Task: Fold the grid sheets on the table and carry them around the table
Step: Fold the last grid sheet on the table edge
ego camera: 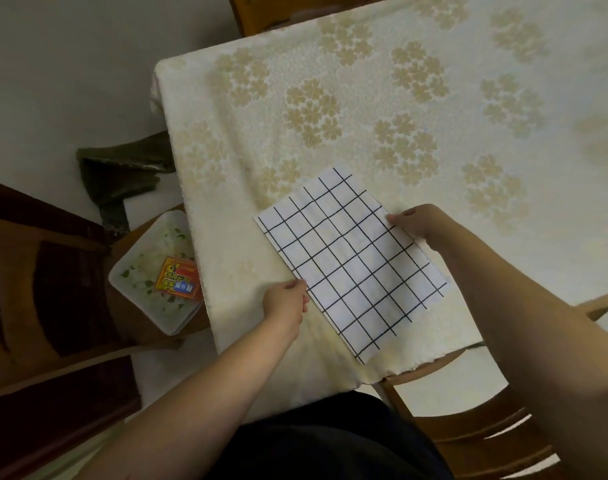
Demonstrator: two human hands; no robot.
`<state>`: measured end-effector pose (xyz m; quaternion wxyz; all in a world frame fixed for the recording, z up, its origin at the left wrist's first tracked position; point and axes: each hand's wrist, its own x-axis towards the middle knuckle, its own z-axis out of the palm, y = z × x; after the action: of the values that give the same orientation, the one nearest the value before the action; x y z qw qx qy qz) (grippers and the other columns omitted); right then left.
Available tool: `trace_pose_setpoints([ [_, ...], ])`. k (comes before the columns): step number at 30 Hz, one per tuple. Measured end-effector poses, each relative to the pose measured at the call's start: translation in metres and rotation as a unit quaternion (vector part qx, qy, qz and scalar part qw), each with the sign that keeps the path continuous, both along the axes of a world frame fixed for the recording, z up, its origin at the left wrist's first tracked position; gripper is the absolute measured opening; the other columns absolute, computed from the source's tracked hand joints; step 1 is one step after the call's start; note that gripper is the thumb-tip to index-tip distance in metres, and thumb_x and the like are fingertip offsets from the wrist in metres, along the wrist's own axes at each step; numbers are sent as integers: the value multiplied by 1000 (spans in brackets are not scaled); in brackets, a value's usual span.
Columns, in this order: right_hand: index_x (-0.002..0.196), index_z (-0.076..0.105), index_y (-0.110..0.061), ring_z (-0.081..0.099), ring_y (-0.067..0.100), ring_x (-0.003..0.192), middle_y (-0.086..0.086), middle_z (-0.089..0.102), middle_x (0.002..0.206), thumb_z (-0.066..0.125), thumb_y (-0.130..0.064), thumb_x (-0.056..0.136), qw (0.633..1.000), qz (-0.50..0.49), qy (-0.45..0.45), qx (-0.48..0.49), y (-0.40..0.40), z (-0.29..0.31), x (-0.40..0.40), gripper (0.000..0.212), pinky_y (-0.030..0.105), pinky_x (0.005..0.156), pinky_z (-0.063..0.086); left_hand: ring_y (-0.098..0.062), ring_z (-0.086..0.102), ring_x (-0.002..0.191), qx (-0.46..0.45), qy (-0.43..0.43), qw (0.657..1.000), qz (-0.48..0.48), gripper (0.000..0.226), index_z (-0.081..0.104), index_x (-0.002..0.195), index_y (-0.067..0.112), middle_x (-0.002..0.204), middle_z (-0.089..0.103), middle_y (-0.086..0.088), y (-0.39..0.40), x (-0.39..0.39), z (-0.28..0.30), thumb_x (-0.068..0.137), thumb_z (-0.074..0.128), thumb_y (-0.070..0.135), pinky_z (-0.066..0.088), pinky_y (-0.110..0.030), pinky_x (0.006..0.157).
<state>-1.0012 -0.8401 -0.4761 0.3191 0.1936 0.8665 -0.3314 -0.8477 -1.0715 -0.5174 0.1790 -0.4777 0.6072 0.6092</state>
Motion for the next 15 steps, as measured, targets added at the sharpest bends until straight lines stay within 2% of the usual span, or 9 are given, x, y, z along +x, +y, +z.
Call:
trace_pose_setpoints([
  [5,119,67,-7,56,30,102,14,62,125,69,-46,86,999,-38,6,-20,12,-3,11,51,32,81,40,-12,34,48,2,6,1000,-6,10,67,97,10,59,47,-4,-5,0,-2,94,58,11,23,-17,40],
  [8,124,64,-5,54,34,119,15,59,131,71,-44,85,997,-66,7,-51,16,0,14,55,33,87,40,-11,35,46,26,20,999,-3,7,66,96,13,57,44,-2,-11,-4,6,94,59,11,21,-16,38],
  [12,123,64,-6,47,35,128,16,56,134,71,-41,86,990,-93,6,-108,19,12,14,51,36,87,38,-4,34,38,60,42,997,-1,4,64,95,16,53,40,2,-23,-15,27,94,61,13,19,-14,36],
  [14,119,66,-7,51,33,120,16,58,125,71,-40,86,985,-108,1,-132,18,19,13,47,37,83,38,-3,33,36,68,52,996,-2,5,62,89,18,52,38,4,-31,-26,40,94,61,16,20,-15,36],
  [15,113,69,-9,54,30,105,13,59,113,72,-40,85,984,-114,2,-139,16,23,13,43,36,77,39,-3,31,36,75,55,996,-3,11,59,83,19,52,37,4,-35,-32,47,94,61,17,19,-15,36],
])
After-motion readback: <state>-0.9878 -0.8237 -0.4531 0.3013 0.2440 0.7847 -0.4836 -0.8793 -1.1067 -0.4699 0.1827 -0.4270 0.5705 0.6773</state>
